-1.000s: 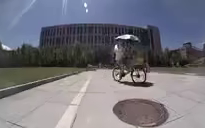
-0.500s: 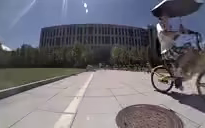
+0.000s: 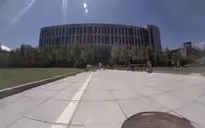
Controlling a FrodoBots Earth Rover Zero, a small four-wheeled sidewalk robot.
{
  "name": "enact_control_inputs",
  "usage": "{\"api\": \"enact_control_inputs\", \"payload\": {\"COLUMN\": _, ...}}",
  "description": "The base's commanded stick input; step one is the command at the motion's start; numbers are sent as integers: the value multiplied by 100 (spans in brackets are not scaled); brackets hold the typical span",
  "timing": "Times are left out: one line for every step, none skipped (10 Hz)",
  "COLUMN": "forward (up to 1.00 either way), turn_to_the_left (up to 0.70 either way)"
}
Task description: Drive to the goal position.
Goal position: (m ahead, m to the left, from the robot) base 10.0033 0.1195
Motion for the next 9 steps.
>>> {"api": "enact_control_inputs", "payload": {"forward": 57, "turn_to_the_left": 0}}
{"api": "enact_control_inputs", "payload": {"forward": 57, "turn_to_the_left": 0}}
{"api": "enact_control_inputs", "payload": {"forward": 57, "turn_to_the_left": 0}}
{"api": "enact_control_inputs", "payload": {"forward": 57, "turn_to_the_left": 0}}
{"api": "enact_control_inputs", "payload": {"forward": 57, "turn_to_the_left": 0}}
{"api": "enact_control_inputs", "payload": {"forward": 57, "turn_to_the_left": 0}}
{"api": "enact_control_inputs", "payload": {"forward": 57, "turn_to_the_left": 0}}
{"api": "enact_control_inputs", "payload": {"forward": 56, "turn_to_the_left": 0}}
{"api": "enact_control_inputs", "payload": {"forward": 56, "turn_to_the_left": 0}}
